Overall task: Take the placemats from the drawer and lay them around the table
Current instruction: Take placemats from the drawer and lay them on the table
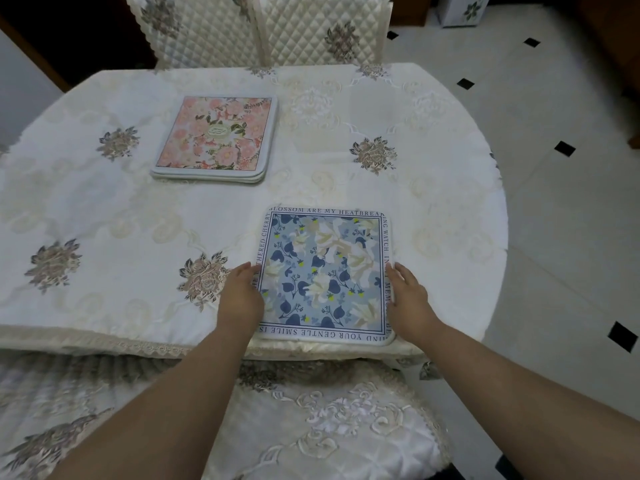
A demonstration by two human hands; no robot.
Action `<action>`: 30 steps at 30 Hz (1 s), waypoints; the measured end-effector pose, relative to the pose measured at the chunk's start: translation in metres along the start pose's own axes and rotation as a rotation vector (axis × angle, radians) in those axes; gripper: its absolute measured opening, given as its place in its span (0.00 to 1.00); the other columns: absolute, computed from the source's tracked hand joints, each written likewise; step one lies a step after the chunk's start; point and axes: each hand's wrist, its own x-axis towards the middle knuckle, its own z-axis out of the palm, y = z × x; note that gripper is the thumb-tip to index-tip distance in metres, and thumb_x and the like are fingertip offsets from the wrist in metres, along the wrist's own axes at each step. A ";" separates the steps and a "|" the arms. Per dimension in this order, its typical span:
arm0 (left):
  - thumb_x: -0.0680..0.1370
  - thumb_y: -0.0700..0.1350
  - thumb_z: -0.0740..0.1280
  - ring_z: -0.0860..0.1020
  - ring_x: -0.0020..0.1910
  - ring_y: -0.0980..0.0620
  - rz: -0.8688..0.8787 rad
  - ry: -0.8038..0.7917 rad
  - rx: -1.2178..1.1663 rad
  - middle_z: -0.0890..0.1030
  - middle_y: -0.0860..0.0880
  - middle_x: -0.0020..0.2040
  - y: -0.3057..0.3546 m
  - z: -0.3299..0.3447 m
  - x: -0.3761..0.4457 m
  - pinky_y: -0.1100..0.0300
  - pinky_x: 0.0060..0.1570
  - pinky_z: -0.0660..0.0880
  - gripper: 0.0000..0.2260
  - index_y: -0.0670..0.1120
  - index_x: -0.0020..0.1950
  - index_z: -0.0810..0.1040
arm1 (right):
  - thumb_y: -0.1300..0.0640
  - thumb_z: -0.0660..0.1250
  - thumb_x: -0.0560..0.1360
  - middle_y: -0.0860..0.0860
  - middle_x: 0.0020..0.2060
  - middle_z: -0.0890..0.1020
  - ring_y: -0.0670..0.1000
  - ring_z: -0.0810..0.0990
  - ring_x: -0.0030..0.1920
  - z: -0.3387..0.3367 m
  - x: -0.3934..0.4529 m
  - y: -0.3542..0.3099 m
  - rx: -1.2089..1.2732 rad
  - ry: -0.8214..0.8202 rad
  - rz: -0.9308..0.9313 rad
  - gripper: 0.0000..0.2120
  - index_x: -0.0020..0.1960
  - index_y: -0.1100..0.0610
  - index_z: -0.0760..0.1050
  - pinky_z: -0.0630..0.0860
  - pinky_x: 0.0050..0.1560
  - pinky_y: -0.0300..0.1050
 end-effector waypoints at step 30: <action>0.82 0.67 0.42 0.28 0.78 0.51 0.194 -0.173 0.449 0.29 0.48 0.80 -0.016 0.047 -0.045 0.51 0.77 0.31 0.37 0.47 0.80 0.29 | 0.42 0.51 0.84 0.51 0.79 0.34 0.47 0.29 0.78 0.034 -0.033 0.010 -0.257 -0.002 -0.087 0.36 0.81 0.56 0.37 0.33 0.76 0.42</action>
